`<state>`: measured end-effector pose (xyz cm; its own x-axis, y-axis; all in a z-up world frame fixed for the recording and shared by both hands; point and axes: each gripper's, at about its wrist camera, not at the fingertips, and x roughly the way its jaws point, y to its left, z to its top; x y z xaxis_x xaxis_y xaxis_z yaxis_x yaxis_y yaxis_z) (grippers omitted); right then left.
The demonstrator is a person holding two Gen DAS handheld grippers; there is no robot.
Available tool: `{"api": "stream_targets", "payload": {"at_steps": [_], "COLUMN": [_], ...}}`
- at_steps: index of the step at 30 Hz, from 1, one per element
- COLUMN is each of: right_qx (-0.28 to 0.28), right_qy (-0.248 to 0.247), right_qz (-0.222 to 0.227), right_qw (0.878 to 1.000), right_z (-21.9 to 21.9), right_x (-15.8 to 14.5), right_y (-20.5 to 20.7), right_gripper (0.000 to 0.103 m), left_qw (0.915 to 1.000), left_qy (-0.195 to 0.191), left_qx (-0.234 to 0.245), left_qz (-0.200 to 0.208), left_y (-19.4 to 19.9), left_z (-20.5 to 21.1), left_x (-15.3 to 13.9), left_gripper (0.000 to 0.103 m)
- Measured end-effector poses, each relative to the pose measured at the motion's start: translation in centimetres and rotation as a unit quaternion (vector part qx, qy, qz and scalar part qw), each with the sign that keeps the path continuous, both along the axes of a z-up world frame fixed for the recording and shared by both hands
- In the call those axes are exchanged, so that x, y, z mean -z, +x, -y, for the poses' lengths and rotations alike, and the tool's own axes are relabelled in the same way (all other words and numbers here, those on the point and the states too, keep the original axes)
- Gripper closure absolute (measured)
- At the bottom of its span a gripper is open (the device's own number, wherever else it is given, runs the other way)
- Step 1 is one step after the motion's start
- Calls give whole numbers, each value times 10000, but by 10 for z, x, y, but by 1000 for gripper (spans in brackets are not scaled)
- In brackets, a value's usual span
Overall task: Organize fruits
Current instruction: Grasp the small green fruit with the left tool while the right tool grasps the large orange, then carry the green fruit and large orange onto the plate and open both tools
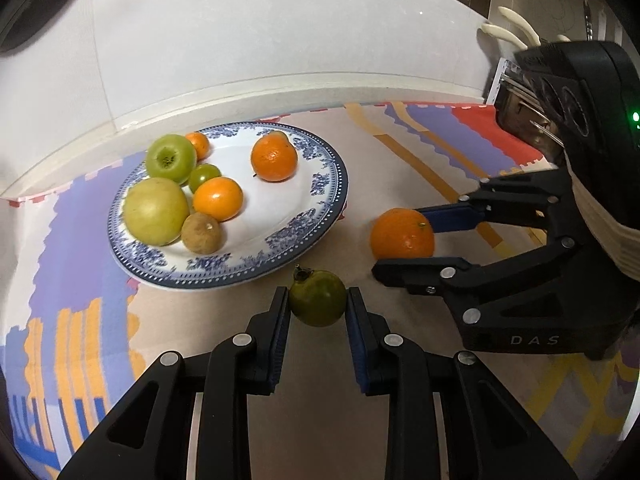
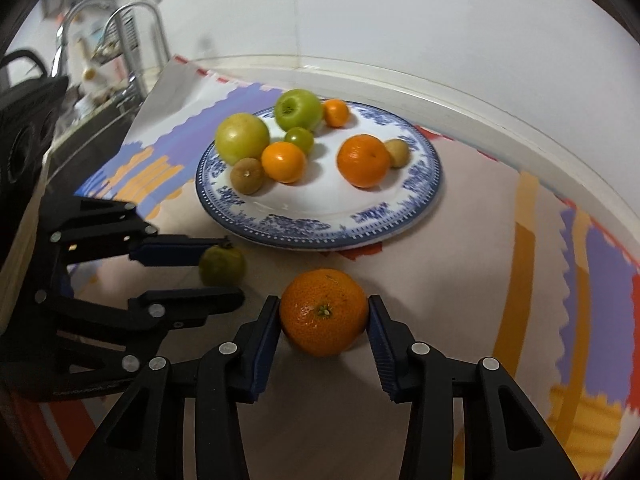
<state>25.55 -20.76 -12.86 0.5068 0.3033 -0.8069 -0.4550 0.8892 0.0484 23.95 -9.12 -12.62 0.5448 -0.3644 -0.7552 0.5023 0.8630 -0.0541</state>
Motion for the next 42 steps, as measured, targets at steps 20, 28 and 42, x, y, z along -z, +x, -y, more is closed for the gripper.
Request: {"api": "stream_targets", "payload": {"at_steps": [20,28,42], "right_qx": [776,872,1011], "right_qy": [492,593,709], "right_qz": [520,786,1117], "right_qw": [9944,9913,9860], "right_z": [1,-2,-11], "right_x": [-47,-69,-96], "right_y": [-50,-60,-53], "right_gripper": [59,59,59], "left_qw": [9966,9938,9897], "left_qy": [-98,-148,-160], "left_qx": [-469,-538,-607], "left_qz": [673,966,1288], "left_y": [-39,-46,-32], "left_z": [-26,-34,-41], "left_x": [-53,-76,-99], "left_gripper": [75,75,75]}}
